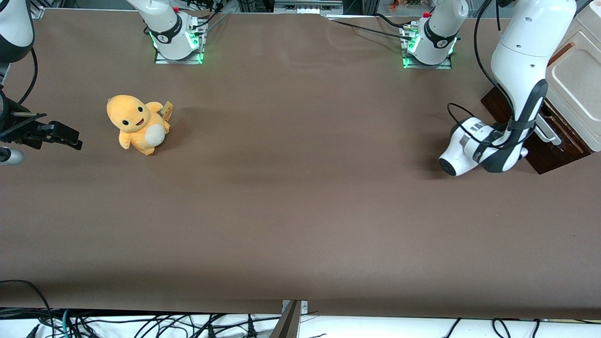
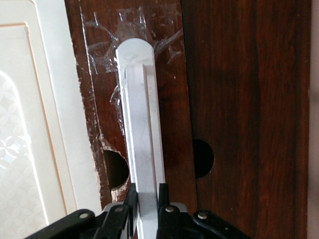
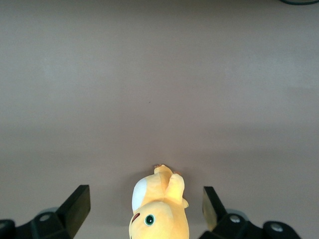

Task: Open lower drawer with left arm only
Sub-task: 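Pull the handle outward with the left gripper, sliding the drawer open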

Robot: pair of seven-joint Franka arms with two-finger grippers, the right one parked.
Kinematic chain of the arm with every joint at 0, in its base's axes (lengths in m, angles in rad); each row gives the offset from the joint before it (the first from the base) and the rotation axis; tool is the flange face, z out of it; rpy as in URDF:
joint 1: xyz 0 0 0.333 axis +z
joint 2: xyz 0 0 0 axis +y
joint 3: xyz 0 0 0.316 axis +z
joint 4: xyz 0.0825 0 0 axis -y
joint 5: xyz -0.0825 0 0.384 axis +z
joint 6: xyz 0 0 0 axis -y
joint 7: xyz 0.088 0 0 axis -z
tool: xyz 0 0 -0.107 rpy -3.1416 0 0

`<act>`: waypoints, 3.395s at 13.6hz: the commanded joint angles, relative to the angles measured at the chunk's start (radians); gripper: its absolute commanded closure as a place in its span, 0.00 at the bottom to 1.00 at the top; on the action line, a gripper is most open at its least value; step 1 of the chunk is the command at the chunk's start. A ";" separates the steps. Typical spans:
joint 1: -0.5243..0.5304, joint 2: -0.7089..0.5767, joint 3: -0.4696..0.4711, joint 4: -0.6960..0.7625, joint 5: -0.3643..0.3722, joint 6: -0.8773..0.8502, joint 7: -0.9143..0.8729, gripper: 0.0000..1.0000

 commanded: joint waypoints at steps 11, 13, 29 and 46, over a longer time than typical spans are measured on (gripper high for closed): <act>-0.055 0.023 -0.003 0.050 0.007 -0.030 0.063 0.89; -0.055 0.023 -0.003 0.050 0.007 -0.030 0.061 0.90; -0.115 0.055 -0.003 0.067 -0.006 -0.044 0.046 0.94; -0.147 0.060 -0.003 0.073 0.010 -0.044 0.042 0.99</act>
